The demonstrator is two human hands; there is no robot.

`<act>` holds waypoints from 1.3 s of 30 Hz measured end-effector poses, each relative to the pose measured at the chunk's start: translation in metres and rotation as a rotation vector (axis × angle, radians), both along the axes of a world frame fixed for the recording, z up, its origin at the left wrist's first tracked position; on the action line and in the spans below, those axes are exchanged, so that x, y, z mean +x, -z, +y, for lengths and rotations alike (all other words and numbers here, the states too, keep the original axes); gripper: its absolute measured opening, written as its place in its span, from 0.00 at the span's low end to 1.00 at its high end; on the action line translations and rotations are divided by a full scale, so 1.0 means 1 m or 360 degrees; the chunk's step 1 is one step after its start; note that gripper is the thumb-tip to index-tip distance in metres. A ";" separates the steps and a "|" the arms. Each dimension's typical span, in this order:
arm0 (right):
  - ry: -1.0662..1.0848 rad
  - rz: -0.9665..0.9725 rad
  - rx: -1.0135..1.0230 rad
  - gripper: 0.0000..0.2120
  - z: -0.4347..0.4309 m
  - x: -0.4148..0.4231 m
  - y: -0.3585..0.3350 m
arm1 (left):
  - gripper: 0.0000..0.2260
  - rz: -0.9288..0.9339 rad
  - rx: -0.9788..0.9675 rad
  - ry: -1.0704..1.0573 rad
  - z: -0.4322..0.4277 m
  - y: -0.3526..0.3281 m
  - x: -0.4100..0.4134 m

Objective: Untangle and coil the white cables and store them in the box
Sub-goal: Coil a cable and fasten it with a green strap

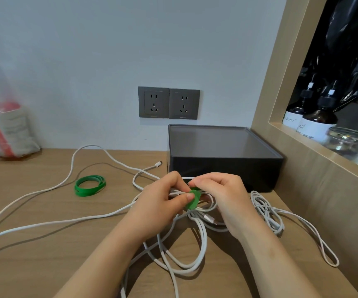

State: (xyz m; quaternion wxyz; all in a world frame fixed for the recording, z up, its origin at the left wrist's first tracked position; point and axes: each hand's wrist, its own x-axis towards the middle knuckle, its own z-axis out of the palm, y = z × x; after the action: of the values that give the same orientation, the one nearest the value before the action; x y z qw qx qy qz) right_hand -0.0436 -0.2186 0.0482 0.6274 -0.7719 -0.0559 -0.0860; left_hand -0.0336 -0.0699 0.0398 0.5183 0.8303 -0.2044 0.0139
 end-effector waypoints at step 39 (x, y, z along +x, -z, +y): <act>0.0187 -0.0754 -0.0661 0.06 0.002 0.002 0.009 | 0.02 0.0441 -0.0602 -0.0054 -0.002 -0.003 0.000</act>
State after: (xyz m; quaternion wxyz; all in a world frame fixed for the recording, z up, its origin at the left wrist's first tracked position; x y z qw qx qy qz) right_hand -0.0412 -0.2166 0.0393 0.4197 -0.8439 -0.1721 -0.2863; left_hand -0.0339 -0.0717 0.0430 0.6874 0.7157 -0.1110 -0.0533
